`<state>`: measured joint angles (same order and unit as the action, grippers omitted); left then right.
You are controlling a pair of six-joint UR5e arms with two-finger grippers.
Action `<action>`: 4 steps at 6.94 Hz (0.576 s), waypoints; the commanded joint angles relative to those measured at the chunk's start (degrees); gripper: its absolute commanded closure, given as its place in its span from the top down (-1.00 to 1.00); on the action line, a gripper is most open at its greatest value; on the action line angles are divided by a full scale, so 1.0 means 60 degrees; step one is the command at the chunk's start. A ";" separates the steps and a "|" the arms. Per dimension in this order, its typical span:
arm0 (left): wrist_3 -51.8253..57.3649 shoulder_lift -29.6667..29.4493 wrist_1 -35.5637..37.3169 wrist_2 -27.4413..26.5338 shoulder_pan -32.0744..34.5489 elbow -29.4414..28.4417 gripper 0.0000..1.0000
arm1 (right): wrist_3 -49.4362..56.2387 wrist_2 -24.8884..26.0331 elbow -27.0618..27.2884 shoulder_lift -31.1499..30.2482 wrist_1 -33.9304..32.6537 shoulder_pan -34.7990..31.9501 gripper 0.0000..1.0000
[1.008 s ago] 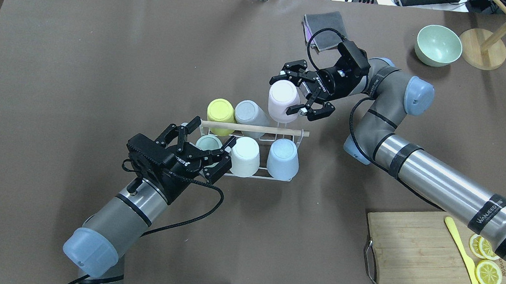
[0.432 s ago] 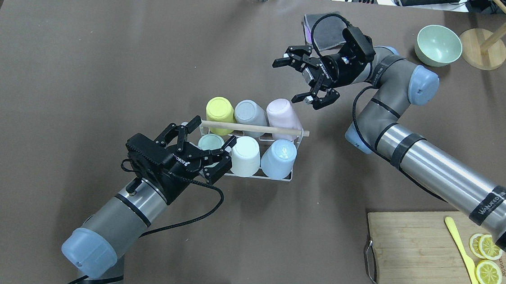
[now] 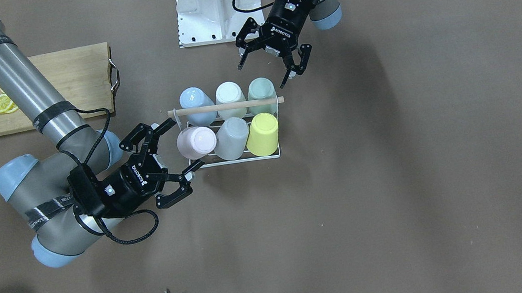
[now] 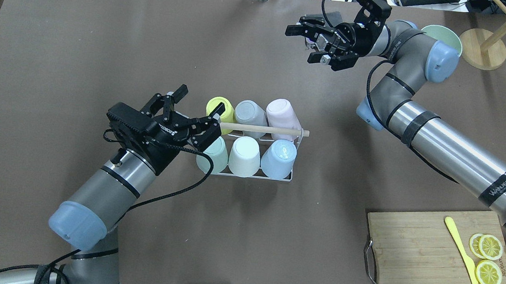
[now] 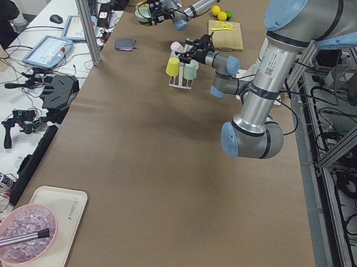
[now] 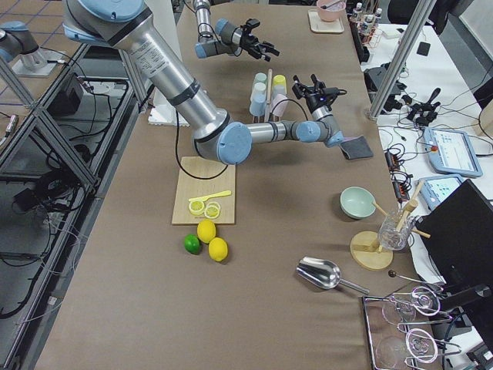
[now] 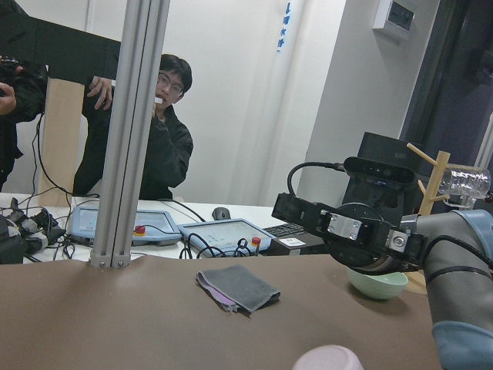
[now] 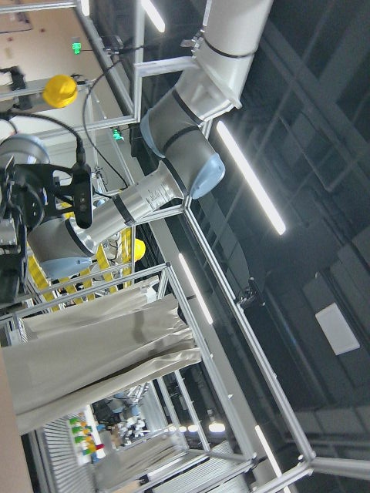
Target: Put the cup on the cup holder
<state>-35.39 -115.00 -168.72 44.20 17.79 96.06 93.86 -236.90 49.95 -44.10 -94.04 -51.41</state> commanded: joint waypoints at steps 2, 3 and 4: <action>-0.0471 0.0383 0.1443 0.1689 0.2299 -0.0087 0.94 | -0.8381 -0.0010 0.0009 0.0245 -0.1413 -0.0789 1.00; -0.1243 0.0764 0.1764 0.3369 0.3279 -0.0320 0.94 | -1.0886 0.0281 0.0038 0.0217 -0.2480 -0.1169 1.00; -0.1671 0.1028 0.2420 0.4836 0.4087 -0.0510 0.94 | -1.3739 0.1169 0.0314 0.0014 -0.3274 -0.1448 0.99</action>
<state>-41.84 -110.92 -158.04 62.67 36.21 94.33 31.38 -234.57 50.50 -43.15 -107.52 -57.89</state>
